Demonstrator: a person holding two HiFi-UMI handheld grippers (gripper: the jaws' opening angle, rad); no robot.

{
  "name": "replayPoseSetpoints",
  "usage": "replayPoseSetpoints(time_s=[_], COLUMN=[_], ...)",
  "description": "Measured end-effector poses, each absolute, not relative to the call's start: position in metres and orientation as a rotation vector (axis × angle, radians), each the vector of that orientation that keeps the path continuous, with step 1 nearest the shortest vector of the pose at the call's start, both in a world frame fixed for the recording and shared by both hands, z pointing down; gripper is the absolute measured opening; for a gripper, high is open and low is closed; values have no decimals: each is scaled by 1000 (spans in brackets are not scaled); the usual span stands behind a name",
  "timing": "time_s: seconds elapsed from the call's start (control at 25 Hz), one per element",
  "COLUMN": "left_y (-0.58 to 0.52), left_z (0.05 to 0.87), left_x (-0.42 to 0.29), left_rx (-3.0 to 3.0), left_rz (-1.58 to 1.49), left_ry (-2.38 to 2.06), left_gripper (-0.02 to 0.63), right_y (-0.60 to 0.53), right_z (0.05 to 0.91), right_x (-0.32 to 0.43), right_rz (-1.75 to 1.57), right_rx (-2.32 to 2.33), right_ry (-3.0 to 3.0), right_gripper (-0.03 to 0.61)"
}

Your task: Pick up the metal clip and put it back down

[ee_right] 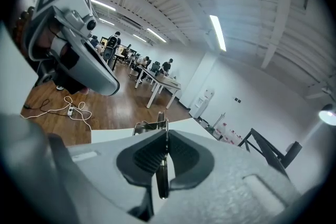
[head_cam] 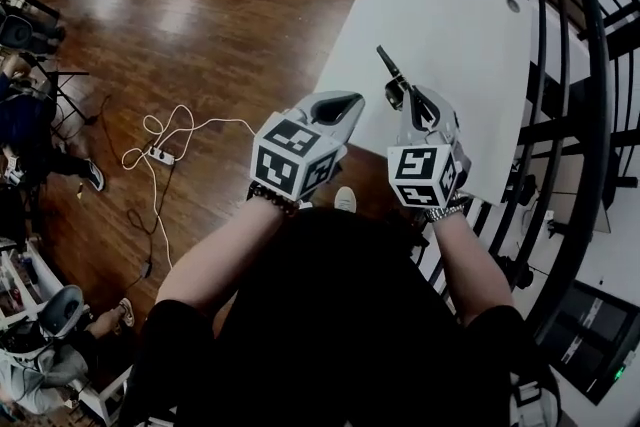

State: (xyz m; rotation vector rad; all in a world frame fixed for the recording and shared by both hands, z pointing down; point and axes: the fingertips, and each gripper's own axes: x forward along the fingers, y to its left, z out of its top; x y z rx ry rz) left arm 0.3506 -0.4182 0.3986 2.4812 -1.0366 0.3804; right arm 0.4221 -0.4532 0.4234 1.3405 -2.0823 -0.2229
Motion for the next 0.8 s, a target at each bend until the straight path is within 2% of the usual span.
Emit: replayPoseSetpoints(time_s=[0.8], left_y=[-409], left_z=[386], left_x=[346], left_rx=[2488], left_rz=[340], left_ry=[-1065], left_gripper=[15], right_y=[-438], right_z=[395], right_x=[410], right_rz=[-291], right_rx=[1319], right_ry=[-2141], right_gripper=[0])
